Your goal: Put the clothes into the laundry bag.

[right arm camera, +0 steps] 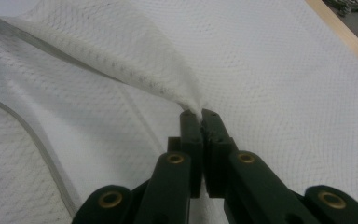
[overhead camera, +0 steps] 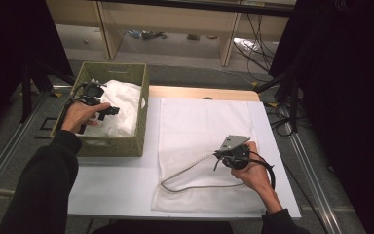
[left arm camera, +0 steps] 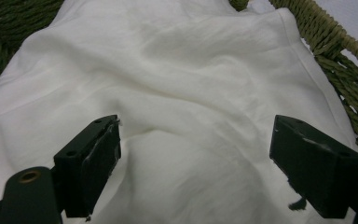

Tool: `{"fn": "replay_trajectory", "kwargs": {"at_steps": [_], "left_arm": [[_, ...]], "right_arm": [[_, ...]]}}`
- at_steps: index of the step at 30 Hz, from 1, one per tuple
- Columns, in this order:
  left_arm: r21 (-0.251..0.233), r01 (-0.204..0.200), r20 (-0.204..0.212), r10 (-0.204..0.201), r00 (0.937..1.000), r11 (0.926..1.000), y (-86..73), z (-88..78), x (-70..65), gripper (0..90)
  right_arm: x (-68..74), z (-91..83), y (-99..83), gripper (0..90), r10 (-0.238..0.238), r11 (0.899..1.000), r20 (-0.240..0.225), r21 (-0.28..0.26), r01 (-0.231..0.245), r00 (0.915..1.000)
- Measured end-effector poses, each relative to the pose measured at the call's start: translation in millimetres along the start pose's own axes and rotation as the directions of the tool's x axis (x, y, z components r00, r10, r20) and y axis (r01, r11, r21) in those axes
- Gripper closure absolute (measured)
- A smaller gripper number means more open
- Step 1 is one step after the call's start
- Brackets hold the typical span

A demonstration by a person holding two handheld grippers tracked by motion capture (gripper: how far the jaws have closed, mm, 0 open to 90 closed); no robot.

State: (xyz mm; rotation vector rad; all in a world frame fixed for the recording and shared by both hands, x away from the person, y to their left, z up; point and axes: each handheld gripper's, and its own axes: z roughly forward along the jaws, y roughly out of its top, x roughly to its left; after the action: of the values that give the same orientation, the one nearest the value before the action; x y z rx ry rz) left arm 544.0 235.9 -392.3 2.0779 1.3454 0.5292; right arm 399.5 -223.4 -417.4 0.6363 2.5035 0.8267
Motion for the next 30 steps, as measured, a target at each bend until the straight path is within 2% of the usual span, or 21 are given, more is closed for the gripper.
{"fn": "replay_trajectory", "kwargs": {"at_steps": [4, 5, 6, 10, 12, 13, 14, 16, 18, 19, 20, 21, 22, 23, 24, 25, 26, 27, 28, 29, 30], "left_arm": [[0.021, -0.009, -0.046, 0.010, 0.9989, 0.9997, 0.9, 10.7, -1.9, 16.0], [0.040, -0.012, -0.115, 0.016, 0.9933, 0.9991, 0.1, 12.4, 3.3, 15.9], [0.048, -0.008, -0.154, 0.016, 0.9879, 0.9988, -0.4, 12.0, 7.3, 15.6], [0.065, 0.045, -0.183, -0.032, 0.9827, 0.9969, -2.6, 11.5, 17.8, 14.7], [0.097, 0.053, -0.169, -0.036, 0.9850, 0.9939, -4.6, 14.9, 20.4, 14.3], [0.148, 0.068, -0.133, -0.049, 0.9899, 0.9867, -9.8, 24.9, 23.7, 13.9], [0.148, 0.068, -0.133, -0.049, 0.9899, 0.9867, -9.8, 24.9, 23.7, 13.3], [0.159, 0.133, -0.057, -0.126, 0.9904, 0.9783, -21.2, 41.3, 30.3, 8.5], [0.161, 0.139, -0.038, -0.135, 0.9902, 0.9771, -25.0, 47.4, 30.7, 5.2], [0.164, 0.137, 0.020, -0.142, 0.9896, 0.9768, -30.3, 54.3, 28.6, 7.2], [0.164, 0.137, 0.020, -0.142, 0.9896, 0.9768, -30.3, 54.3, 28.6, 14.3], [0.186, 0.107, 0.044, -0.117, 0.9921, 0.9767, -30.3, 54.7, 26.3, 30.0], [0.192, 0.148, 0.081, -0.166, 0.9829, 0.9702, -29.6, 54.7, 20.9, 38.8], [0.192, 0.148, 0.081, -0.166, 0.9829, 0.9702, -29.6, 54.7, 20.9, 43.4], [0.191, 0.140, 0.105, -0.162, 0.9813, 0.9715, -27.8, 53.6, 19.2, 43.4], [0.179, 0.093, 0.176, -0.125, 0.9765, 0.9794, -26.1, 50.8, 21.5, 49.5], [0.166, 0.083, 0.243, -0.122, 0.9623, 0.9827, -25.5, 47.2, 21.3, 51.1], [0.157, 0.065, 0.267, -0.105, 0.9578, 0.9854, -25.3, 44.9, 21.6, 50.4], [0.137, 0.075, 0.247, -0.108, 0.9630, 0.9877, -25.3, 43.6, 18.9, 48.4], [0.134, 0.037, 0.178, -0.061, 0.9821, 0.9902, -24.5, 42.2, 18.6, 41.4], [0.134, 0.037, 0.178, -0.061, 0.9821, 0.9902, -24.5, 42.2, 18.6, 35.9]], "right_arm": [[-2.2, -6.1, 2.6, 89.6, -0.023, 1.000, 0.001, -0.009, 0.023, 0.9997], [-0.5, -9.1, 3.6, 89.6, -0.002, 1.000, 0.004, -0.015, 0.002, 1.0000], [-1.7, -9.6, 4.2, 89.7, -0.022, 1.000, 0.005, -0.022, 0.023, 0.9997], [-1.7, -11.1, 5.2, 89.6, -0.024, 0.999, 0.005, -0.025, 0.024, 0.9997], [-1.6, -10.7, 5.2, 89.6, -0.024, 0.999, 0.006, -0.023, 0.024, 0.9997], [-1.8, -10.0, 5.2, 89.6, -0.030, 0.999, 0.007, -0.019, 0.030, 0.9995], [-1.8, -10.0, 5.2, 89.6, -0.030, 0.999, 0.007, -0.019, 0.030, 0.9995], [-0.8, -9.8, 5.4, 89.6, -0.029, 0.999, -0.001, -0.018, 0.029, 0.9996], [-0.7, -9.8, 5.4, 89.6, -0.029, 0.999, -0.001, -0.018, 0.029, 0.9996], [-0.6, -9.7, 5.2, 89.6, -0.029, 0.999, -0.003, -0.015, 0.029, 0.9996], [-0.6, -9.7, 5.2, 89.6, -0.029, 0.999, -0.003, -0.015, 0.029, 0.9996], [-1.1, -9.0, 4.9, 89.6, -0.033, 0.999, -0.006, -0.016, 0.033, 0.9994], [-0.7, -9.0, 4.7, 89.7, -0.027, 1.000, -0.007, -0.013, 0.027, 0.9996], [-0.7, -9.0, 4.7, 89.7, -0.027, 1.000, -0.007, -0.013, 0.027, 0.9996], [-0.6, -8.9, 4.8, 89.7, -0.027, 1.000, -0.008, -0.013, 0.027, 0.9996], [-1.1, -8.9, 4.9, 89.6, -0.032, 0.999, -0.009, -0.017, 0.032, 0.9995], [0.0, -9.6, 4.7, 89.6, -0.012, 1.000, -0.007, -0.012, 0.012, 0.9999], [-1.3, -9.1, 4.9, 89.6, -0.028, 0.999, -0.009, -0.017, 0.028, 0.9996], [-2.1, -8.7, 4.9, 89.6, -0.041, 0.999, -0.009, -0.022, 0.041, 0.9991], [-1.6, -8.4, 4.7, 89.6, -0.031, 0.999, -0.009, -0.015, 0.031, 0.9995], [-1.6, -8.4, 4.7, 89.6, -0.031, 0.999, -0.009, -0.015, 0.031, 0.9995]]}}
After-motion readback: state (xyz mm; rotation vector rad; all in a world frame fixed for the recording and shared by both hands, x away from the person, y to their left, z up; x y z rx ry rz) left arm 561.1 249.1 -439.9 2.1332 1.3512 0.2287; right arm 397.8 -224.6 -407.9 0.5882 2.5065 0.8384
